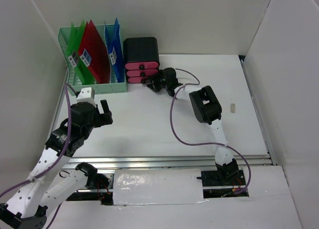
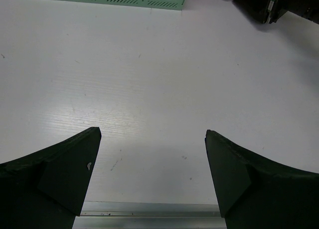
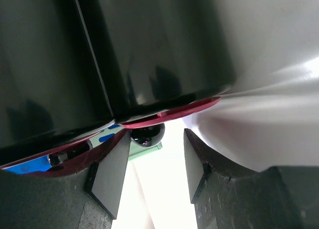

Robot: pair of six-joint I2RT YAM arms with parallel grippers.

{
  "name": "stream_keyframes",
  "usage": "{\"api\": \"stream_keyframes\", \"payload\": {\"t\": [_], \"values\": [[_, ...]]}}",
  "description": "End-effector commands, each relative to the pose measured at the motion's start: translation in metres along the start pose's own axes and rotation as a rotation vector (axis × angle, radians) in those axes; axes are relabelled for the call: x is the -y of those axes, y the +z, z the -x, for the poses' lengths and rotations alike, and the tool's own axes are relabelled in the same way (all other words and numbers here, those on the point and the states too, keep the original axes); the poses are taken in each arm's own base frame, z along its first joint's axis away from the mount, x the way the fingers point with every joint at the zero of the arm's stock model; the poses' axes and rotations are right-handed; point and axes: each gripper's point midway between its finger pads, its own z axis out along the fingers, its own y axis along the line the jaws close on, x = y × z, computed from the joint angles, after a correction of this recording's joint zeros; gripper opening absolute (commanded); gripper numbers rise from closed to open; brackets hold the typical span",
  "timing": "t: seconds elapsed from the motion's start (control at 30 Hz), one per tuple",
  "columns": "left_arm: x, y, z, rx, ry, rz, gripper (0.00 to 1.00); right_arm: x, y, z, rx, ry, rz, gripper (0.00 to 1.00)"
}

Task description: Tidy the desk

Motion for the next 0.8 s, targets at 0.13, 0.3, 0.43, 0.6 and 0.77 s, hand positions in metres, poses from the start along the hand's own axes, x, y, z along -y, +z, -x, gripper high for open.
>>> {"api": "stream_keyframes", "payload": {"t": [0.13,0.3,0.43,0.6,0.77], "values": [[0.004,0.001,0.008,0.033,0.011,-0.021,0.99,-0.015,0.015,-0.012,-0.038,0.008,0.026,0.56],[0.003,0.000,0.009,0.042,0.008,-0.022,1.00,-0.017,0.013,-0.015,-0.032,0.025,0.043,0.56],[0.003,0.000,0.009,0.038,0.011,-0.024,0.99,-0.024,0.006,-0.016,0.013,0.069,0.084,0.55],[0.004,-0.001,0.009,0.040,0.010,-0.027,1.00,-0.015,0.008,-0.018,0.041,0.109,0.072,0.49],[0.004,-0.001,0.009,0.042,0.009,-0.031,0.99,-0.013,0.008,-0.014,0.084,0.123,0.067,0.45]]}}
